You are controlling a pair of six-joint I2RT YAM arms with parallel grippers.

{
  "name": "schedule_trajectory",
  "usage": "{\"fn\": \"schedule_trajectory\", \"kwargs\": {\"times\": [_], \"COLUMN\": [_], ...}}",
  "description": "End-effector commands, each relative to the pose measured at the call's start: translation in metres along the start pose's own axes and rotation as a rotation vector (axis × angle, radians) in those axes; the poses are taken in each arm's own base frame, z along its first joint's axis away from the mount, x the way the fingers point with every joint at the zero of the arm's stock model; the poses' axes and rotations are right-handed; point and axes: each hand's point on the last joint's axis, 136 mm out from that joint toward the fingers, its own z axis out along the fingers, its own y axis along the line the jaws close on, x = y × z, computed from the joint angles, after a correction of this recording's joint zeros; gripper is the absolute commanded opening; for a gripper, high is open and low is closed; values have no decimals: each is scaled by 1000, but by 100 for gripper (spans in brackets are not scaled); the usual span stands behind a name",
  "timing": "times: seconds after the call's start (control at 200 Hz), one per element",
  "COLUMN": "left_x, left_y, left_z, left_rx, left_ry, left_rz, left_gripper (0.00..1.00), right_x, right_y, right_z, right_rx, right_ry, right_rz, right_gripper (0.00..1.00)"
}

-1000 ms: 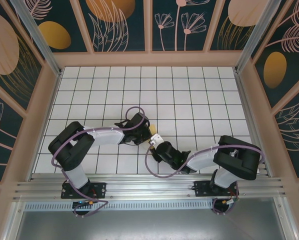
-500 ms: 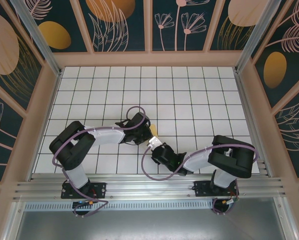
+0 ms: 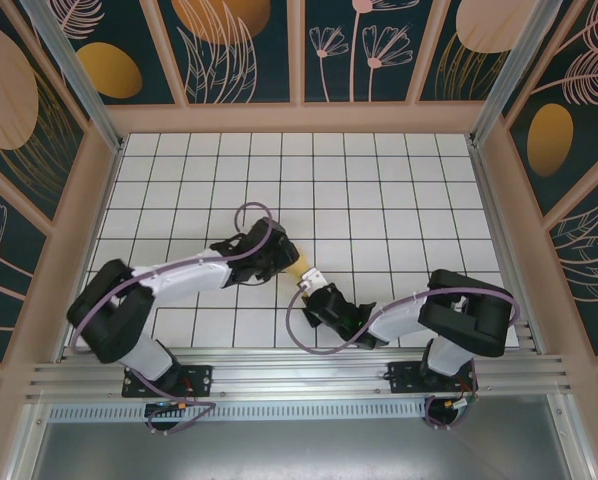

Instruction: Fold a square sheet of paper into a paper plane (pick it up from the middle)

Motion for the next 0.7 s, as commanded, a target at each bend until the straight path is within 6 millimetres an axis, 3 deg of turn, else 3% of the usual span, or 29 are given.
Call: {"fn": "schedule_trajectory", "kwargs": {"times": [0.0,0.275,0.696], "left_x": [-16,-20,18], "left_y": [25,12,-34], "left_z": [-22,-49,-26], "left_rx": [-56,138,400], "left_ry": [-107,-173,34], "left_rz": [-17,-21,90], "left_gripper": [67,67,51], "right_x": [-18,-33,-29], "right_y": [18,23,20], "right_z": [-5,-11,-10], "right_rx": [-165,-374,-540], "right_ry": [-47,-56,62], "right_rz": [195,457,692], "right_gripper": [0,0,0]}}
